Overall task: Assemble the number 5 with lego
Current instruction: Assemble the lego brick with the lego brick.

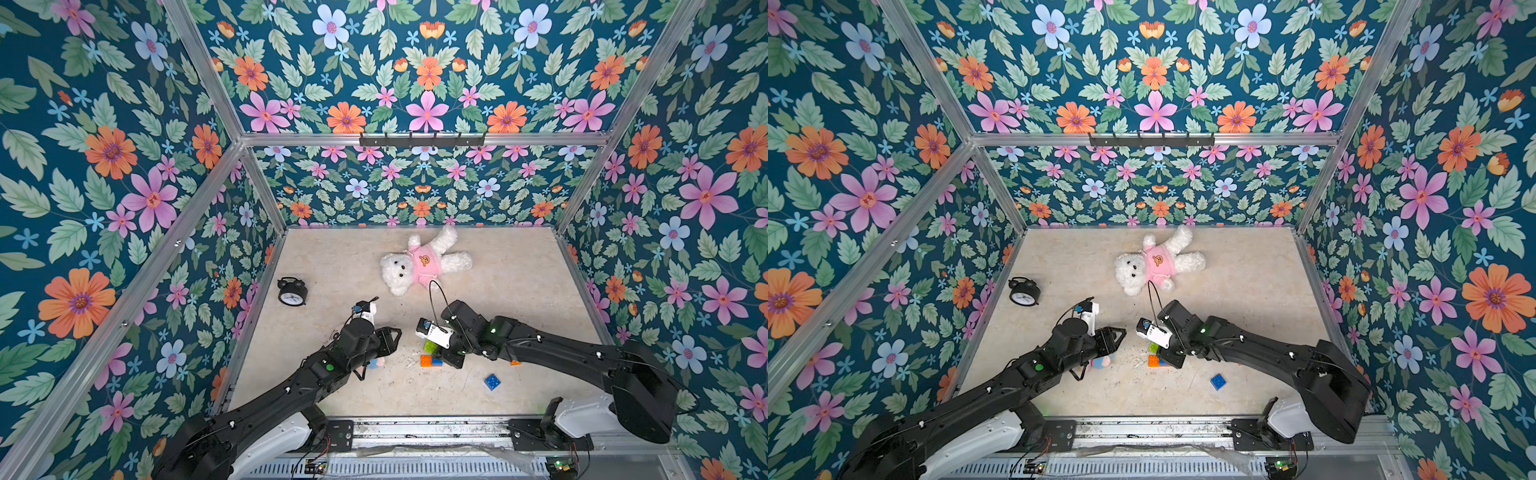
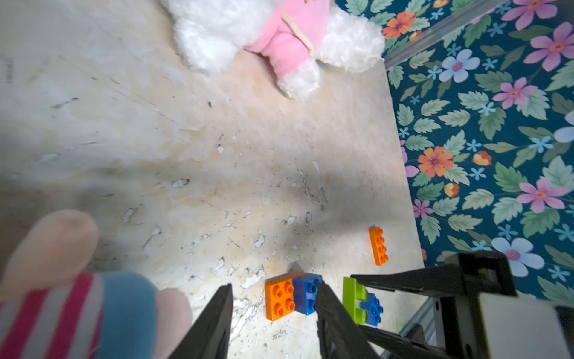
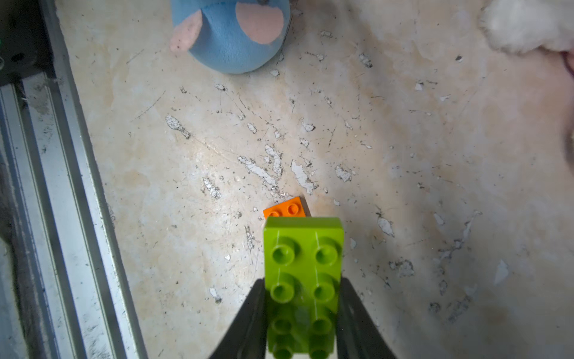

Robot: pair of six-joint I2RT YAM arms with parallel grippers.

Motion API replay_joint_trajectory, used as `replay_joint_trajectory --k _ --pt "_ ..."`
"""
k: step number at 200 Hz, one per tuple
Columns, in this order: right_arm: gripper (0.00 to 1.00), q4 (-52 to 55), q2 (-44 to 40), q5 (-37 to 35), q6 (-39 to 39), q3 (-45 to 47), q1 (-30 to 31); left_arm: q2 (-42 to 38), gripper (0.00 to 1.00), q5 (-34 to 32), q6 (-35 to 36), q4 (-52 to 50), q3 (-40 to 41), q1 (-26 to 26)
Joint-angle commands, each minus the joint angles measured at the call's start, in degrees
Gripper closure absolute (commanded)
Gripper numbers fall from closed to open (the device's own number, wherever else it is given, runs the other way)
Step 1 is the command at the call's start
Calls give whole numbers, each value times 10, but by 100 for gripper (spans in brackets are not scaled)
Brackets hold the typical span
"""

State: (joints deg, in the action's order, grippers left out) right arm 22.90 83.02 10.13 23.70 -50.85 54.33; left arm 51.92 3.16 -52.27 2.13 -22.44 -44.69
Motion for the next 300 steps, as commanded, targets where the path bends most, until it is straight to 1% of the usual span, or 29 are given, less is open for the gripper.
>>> replay_joint_trajectory --k 1,11,31,70,101,123,134,153,165,170,210,264,276,300 --pt "77 56 33 16 40 -25 1 -16 50 -51 -9 -30 7 0" --pt "77 57 43 17 39 -33 1 -26 50 -59 -8 -31 10 0" --pt "77 63 53 27 63 -40 0 -48 49 -79 -3 -44 10 0" --pt "77 93 78 7 99 -72 1 -71 48 -102 9 -66 6 0" --pt "78 126 106 -33 132 -98 0 -68 48 -98 14 -64 5 0" --pt "77 152 114 -29 163 -110 0 -68 48 -95 17 -64 5 0" --pt "77 144 114 -28 165 -111 0 -69 48 -94 20 -64 5 0" --pt "77 152 114 -9 182 -116 0 -70 48 -94 23 -65 7 0" --pt "77 144 114 -14 187 -117 0 -71 48 -92 22 -66 7 0" --pt "76 142 134 -15 189 -118 0 -72 48 -92 21 -65 9 0" --pt "76 134 146 0 201 -116 -1 -82 48 -99 13 -64 18 0" --pt "77 122 151 -9 212 -115 -1 -73 48 -94 25 -62 11 0" --pt "77 117 154 -22 216 -110 0 -68 48 -93 29 -62 9 0" --pt "77 135 168 -32 224 -113 0 -61 48 -90 34 -64 3 0"
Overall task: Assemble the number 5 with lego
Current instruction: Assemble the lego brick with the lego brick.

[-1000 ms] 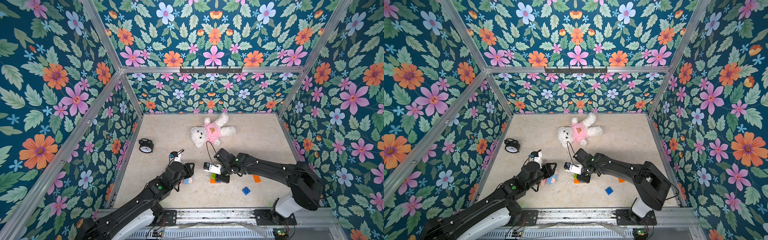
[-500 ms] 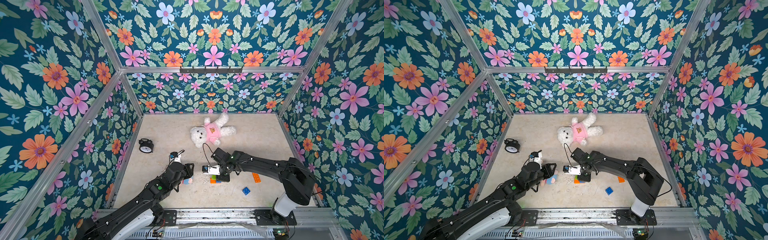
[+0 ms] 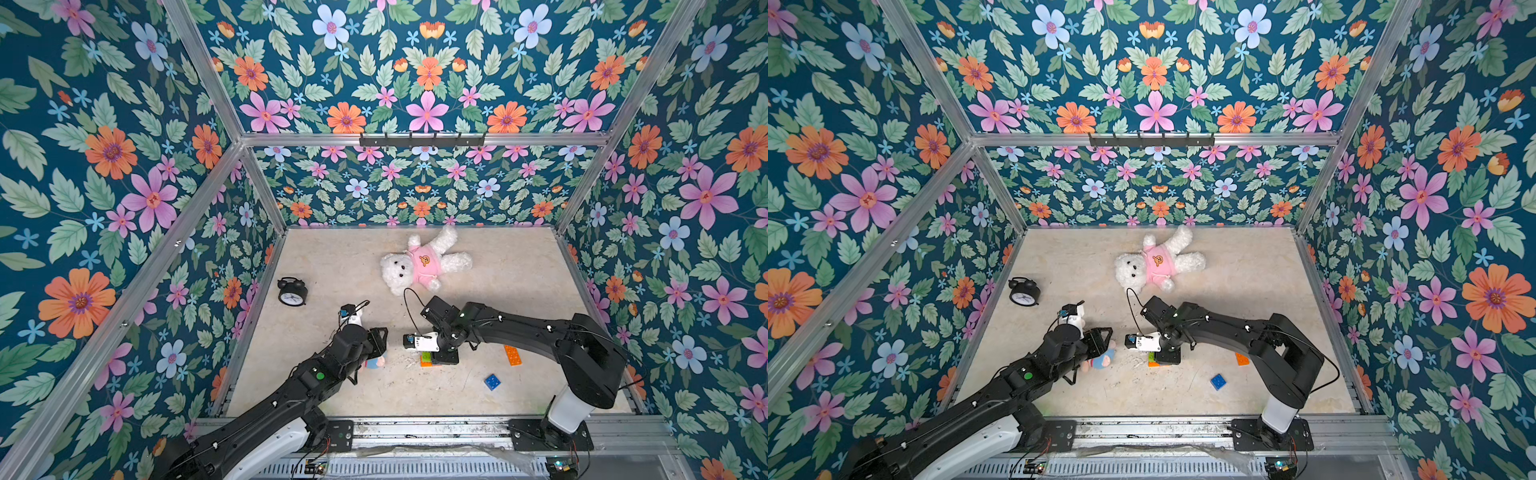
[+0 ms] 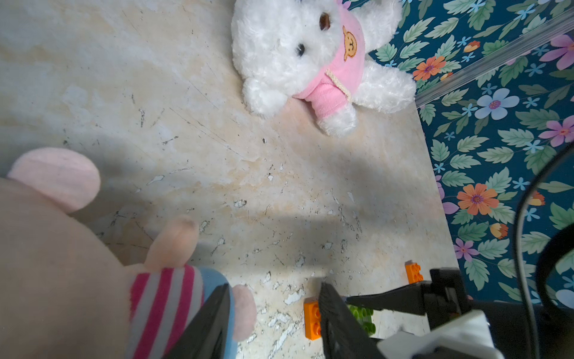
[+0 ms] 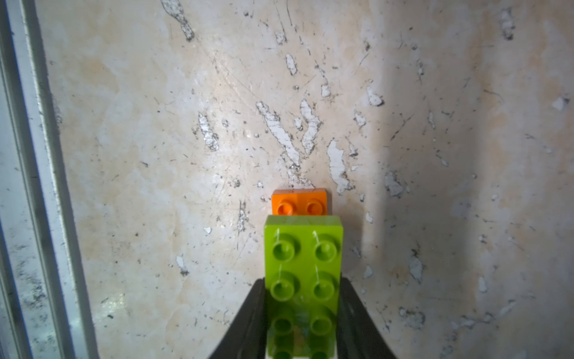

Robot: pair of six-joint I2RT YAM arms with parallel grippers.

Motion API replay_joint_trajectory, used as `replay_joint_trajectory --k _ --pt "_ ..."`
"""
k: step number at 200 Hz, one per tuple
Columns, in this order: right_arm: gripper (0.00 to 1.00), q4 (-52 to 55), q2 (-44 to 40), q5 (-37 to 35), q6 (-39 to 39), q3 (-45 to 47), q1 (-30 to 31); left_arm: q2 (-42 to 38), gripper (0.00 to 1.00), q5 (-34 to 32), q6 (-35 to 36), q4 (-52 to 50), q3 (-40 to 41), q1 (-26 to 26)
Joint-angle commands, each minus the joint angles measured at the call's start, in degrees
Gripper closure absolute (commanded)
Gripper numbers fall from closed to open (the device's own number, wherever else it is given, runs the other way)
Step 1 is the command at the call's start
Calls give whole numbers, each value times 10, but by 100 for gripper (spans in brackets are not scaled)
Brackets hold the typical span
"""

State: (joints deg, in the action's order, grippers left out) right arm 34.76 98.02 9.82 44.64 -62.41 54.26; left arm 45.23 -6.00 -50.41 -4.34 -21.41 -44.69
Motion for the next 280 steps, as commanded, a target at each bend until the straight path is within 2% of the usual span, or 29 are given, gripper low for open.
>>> replay_joint_trajectory --k 1,54,73,86,104,173,213,243,280 --pt "77 16 18 -29 14 2 1 6 48 2 15 1 -7 0" --pt "79 9 17 -10 7 5 1 13 48 1 24 -3 -16 0" --pt "81 -41 4 -11 -30 41 1 13 48 0 24 -2 -16 0" --pt "81 -68 -15 9 -33 69 1 16 48 1 26 2 -16 0" --pt "85 -115 -40 -2 -33 101 4 27 48 1 32 5 -21 0" --pt "87 -76 -21 14 -24 110 5 55 48 15 38 9 -31 0" --pt "87 -39 23 -4 -48 96 6 41 48 -4 37 -8 -33 0" --pt "86 -47 14 -4 -48 91 7 23 48 -26 37 -21 -31 0" --pt "79 -27 8 -13 -47 59 7 16 49 -20 39 -19 -29 0"
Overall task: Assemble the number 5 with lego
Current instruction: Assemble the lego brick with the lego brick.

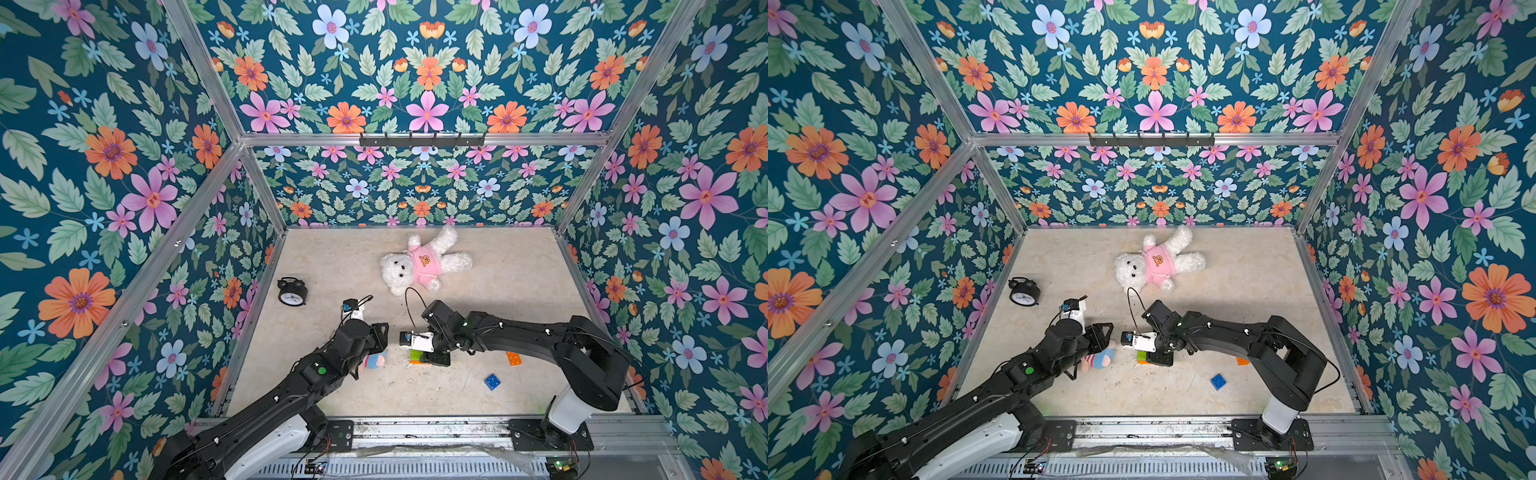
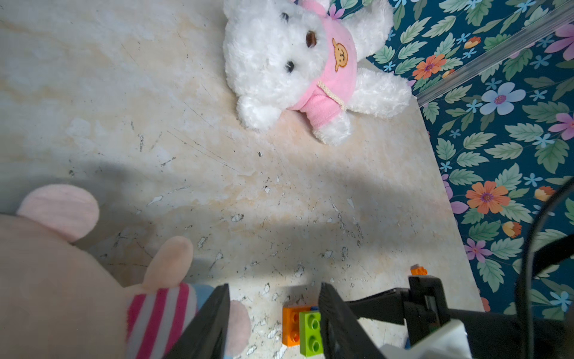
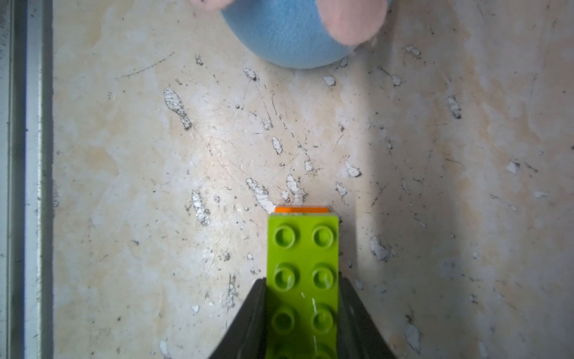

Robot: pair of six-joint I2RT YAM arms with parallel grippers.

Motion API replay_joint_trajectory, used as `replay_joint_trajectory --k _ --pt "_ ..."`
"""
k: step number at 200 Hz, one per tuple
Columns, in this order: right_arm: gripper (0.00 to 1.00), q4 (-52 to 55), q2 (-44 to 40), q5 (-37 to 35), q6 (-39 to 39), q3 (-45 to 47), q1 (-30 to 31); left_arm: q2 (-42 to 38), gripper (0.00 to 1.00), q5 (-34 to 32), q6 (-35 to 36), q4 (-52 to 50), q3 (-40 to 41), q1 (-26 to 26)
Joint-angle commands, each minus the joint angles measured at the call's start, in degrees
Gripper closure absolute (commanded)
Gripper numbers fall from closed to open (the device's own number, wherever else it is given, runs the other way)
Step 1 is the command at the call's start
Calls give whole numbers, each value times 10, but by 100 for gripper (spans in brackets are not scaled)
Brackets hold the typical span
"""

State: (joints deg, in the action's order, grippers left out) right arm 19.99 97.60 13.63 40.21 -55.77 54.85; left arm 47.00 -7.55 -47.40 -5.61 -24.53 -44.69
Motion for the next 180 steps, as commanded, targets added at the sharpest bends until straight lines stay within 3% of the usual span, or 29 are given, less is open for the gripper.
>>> replay_joint_trajectory --k 1,43,104,122,144,180 --pt "78 121 12 -51 -2 -8 1 -2 49 -4 10 -5 1 0" --pt "60 103 -10 -46 -5 -25 1 13 49 17 22 4 -8 0" --pt "51 53 -73 -37 -27 -31 1 15 49 20 30 10 -10 0" --pt "49 35 -101 -35 -70 -32 1 24 45 47 44 29 -14 0" --pt "49 -19 -145 -74 -209 -4 -12 61 35 117 70 51 -36 0" --pt "50 -75 -197 -42 -618 72 -97 163 28 195 70 42 -75 -8"
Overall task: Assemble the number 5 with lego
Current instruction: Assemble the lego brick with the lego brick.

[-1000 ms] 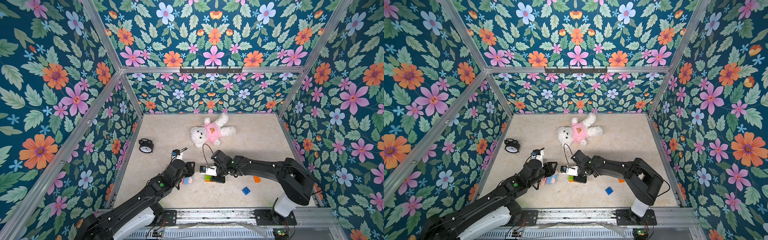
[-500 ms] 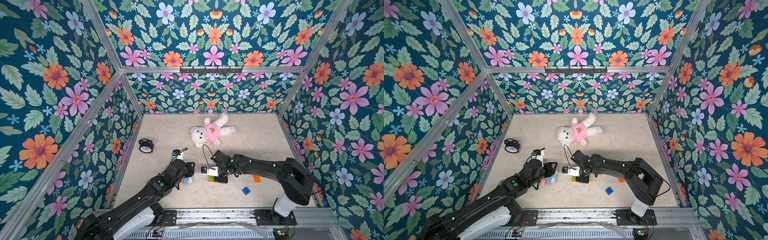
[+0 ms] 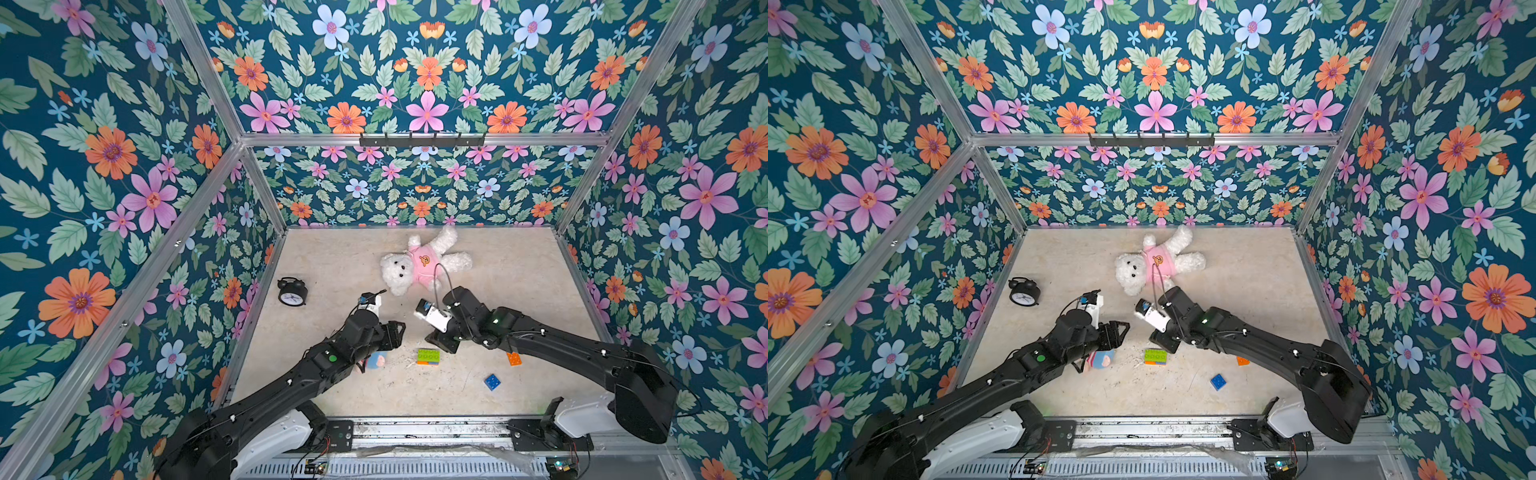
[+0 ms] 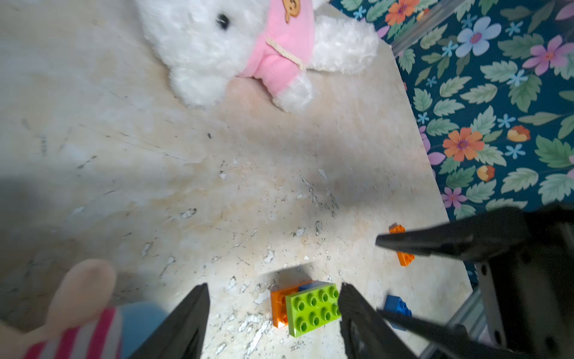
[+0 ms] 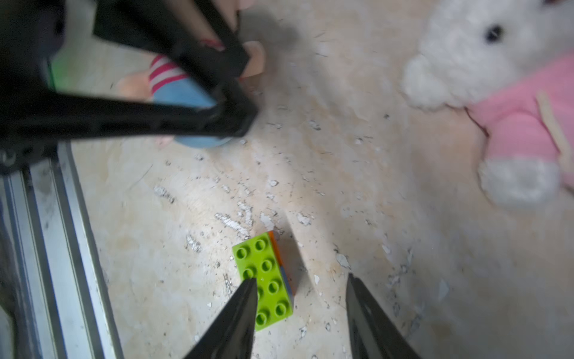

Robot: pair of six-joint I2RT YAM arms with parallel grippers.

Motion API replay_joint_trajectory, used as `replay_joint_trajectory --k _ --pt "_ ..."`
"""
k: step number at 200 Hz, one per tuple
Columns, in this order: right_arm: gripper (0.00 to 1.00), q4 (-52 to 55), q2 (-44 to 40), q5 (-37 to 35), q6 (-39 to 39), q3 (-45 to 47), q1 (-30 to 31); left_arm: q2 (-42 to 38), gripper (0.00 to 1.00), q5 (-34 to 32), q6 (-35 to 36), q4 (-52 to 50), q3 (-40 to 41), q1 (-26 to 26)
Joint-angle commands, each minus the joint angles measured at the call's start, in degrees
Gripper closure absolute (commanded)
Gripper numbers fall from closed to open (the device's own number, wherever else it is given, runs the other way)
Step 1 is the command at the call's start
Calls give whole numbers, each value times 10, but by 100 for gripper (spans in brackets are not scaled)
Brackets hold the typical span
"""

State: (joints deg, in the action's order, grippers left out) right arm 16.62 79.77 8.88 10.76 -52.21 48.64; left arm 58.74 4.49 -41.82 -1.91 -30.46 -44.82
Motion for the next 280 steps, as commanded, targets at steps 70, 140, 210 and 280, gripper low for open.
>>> replay_joint_trajectory --k 70,140,210,280 --pt "48 -103 -71 33 -547 153 -21 153 29 58 -1 -31 -53 -72" --pt "51 -85 0 62 -516 126 13 199 26 83 21 -42 -76 -78" --pt "54 -73 5 35 -515 138 14 228 27 89 32 -44 -89 -80" --pt "55 -75 17 26 -518 137 14 241 27 86 32 -33 -91 -80"
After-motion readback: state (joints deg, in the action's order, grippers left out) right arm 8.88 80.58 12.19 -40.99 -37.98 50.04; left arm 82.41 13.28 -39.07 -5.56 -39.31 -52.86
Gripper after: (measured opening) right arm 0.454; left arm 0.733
